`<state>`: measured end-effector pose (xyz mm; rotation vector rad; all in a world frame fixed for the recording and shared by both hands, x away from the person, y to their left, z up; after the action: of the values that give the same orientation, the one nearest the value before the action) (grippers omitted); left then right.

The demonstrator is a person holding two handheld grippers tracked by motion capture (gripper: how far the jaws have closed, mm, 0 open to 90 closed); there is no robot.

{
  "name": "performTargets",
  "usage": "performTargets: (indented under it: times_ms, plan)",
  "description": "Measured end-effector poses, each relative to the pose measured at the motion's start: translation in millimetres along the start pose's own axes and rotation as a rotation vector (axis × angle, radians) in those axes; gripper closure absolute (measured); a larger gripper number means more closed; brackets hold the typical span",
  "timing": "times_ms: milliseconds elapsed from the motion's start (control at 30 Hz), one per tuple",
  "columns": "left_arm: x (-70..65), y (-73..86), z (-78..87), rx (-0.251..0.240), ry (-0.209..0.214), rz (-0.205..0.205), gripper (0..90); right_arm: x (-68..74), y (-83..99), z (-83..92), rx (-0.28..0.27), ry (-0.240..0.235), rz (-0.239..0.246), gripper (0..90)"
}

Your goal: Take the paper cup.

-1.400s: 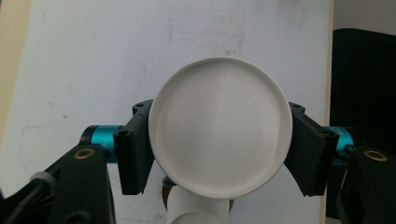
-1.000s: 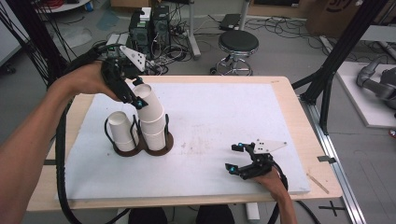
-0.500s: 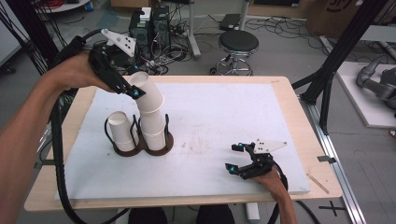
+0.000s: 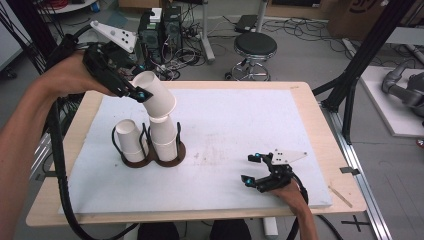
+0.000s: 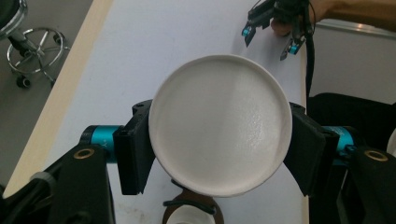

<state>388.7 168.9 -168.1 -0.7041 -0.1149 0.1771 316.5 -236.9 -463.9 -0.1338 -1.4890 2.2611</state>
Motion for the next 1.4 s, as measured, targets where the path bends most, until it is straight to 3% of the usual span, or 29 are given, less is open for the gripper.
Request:
performTargets:
  times_ms: [267,733,1067,1400]
  plan:
    - [-20.0,7.7,-7.7,-0.142,0.023,-0.019,33.1,-0.5,0.0,0.0,-0.002,0.001,-0.003,17.4]
    - [-50.1,24.4,-25.9,-0.263,0.064,-0.052,33.0,0.0,-0.2,-0.2,-0.002,0.005,0.0,17.4]
    - [-64.6,48.3,-46.7,-0.303,0.096,-0.022,33.0,-0.7,-0.2,-0.2,-0.003,0.003,0.001,17.4]
    - [-79.5,68.4,-61.6,-0.386,0.095,0.004,33.0,0.2,-0.2,-0.3,-0.002,0.006,0.001,17.4]
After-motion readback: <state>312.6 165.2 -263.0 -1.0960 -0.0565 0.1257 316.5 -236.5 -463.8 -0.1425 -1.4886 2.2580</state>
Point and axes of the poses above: each handheld gripper's, and its own axes: z roughly backward along the jaws, y roughly out of its underside, x roughly to its left, the point moved 3 cm from there along -z, roughly forward along the jaws, and after that the axes turned 2 degrees about x, right-handed, at the moved point
